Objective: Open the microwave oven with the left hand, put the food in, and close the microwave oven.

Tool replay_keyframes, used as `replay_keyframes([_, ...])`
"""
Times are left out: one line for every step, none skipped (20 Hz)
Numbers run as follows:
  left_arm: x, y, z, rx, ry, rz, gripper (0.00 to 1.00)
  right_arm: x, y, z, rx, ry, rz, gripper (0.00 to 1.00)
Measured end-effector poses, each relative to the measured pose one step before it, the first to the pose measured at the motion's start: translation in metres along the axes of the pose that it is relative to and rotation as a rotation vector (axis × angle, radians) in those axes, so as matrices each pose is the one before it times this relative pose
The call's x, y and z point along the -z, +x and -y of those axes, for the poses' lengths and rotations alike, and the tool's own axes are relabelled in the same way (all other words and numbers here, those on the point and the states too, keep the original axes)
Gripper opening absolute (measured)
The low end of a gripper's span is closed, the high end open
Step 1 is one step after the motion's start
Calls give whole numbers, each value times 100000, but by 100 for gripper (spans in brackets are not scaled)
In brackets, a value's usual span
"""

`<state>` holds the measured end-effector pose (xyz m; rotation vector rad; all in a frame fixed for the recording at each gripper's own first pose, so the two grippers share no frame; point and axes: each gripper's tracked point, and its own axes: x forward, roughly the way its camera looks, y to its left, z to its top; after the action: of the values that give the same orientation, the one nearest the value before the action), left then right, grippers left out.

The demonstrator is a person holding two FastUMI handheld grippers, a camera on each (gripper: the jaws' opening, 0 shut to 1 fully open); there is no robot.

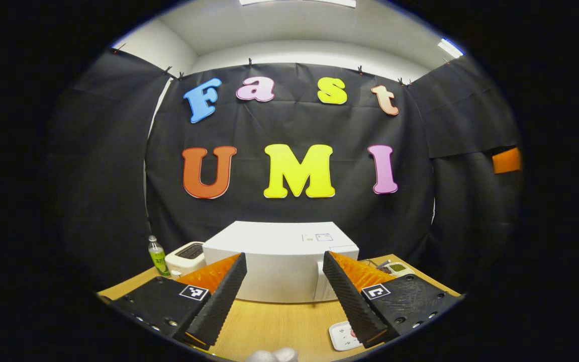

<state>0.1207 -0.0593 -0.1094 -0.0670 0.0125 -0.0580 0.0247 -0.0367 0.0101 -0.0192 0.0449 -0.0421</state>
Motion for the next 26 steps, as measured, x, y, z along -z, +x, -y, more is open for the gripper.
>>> replay_keyframes([1231, 1133, 666, 836, -254, -1255, 95, -24, 4, 189, 499, -1269, -113, 100])
replay_keyframes([1275, 1143, 616, 581, -244, -1825, 95, -118, -21, 190, 355, -1098, -130, 100])
replay_keyframes([1076, 1193, 758, 775, 839, -930, 95, 60, 66, 84, 171, -552, -513, 100])
replay_keyframes([875, 1261, 507, 624, 1711, -150, 95, 0, 57, -13, -263, -152, -543, 100])
replay_keyframes([1234, 1340, 661, 616, 1358, -1652, 95, 69, 59, 84, 205, -291, -507, 100])
replay_keyframes([952, 1306, 667, 1255, 1088, -1031, 95, 10, 166, 116, 81, -646, -491, 100])
replay_keyframes([1023, 1277, 589, 714, 561, -607, 95, 146, 162, 152, 376, -514, -627, 100])
replay_keyframes([946, 1284, 371, 276, 343, -1586, 95, 32, 155, 143, 81, -174, -710, 100])
replay_keyframes([1121, 1263, 234, -254, 151, -1326, 95, 282, 135, 90, 442, -8, -850, 100])
replay_keyframes([884, 1188, 107, -91, -718, -2077, 95, 130, 198, 242, 396, 142, -846, 100])
replay_keyframes([956, 1156, 90, -62, -705, -1772, 95, 216, 188, 226, 728, 96, -400, 100])
replay_keyframes([720, 1044, 144, 4, 10, -1339, 95, 141, 300, 469, 1491, 68, -280, 100])
replay_keyframes([489, 901, 30, -220, 362, -1070, 95, 425, 330, 387, 882, -298, -1216, 100])
replay_keyframes([340, 654, 118, -26, 193, -590, 95, 589, 232, 335, 1217, -281, -1337, 100])
replay_keyframes([352, 612, 186, 602, -152, -203, 95, 413, 200, 177, 698, -93, -998, 100])
replay_keyframes([71, 470, 208, 422, 6, 135, 95, 278, 129, 67, 531, -133, -1043, 100])
replay_keyframes([-43, 330, 227, 960, 112, 245, 95, 297, 135, 52, 328, -247, -854, 100])
replay_keyframes([-188, 287, -72, -349, 482, 474, 91, 131, 76, -15, 100, -278, -552, 100])
replay_keyframes([74, 346, 129, 501, -126, -181, 88, 253, 42, -31, 70, -68, -593, 100])
replay_keyframes([186, 197, 304, 1044, -830, -967, 67, 126, 109, -33, 43, -65, -469, 100])
replay_keyframes([256, 227, 180, 651, -1358, -937, 71, 103, 148, -135, -93, -120, -369, 100])
replay_keyframes([403, 138, 450, 2104, -2463, -1826, 37, 74, 107, -22, -3, -495, -561, 100])
replay_keyframes([421, -91, -67, -907, -774, -1182, 35, 169, 40, -19, -55, -341, -229, 100])
replay_keyframes([-191, 21, 101, -19, 1629, 197, 28, -134, -9, -109, -42, 165, 59, 100])
replay_keyframes([-57, 36, -246, -241, 1772, 882, 24, -41, 77, -162, -444, 554, 26, 100])
replay_keyframes([60, -84, -8, -102, -500, -28, 19, -61, 20, -229, -546, 446, 55, 100])
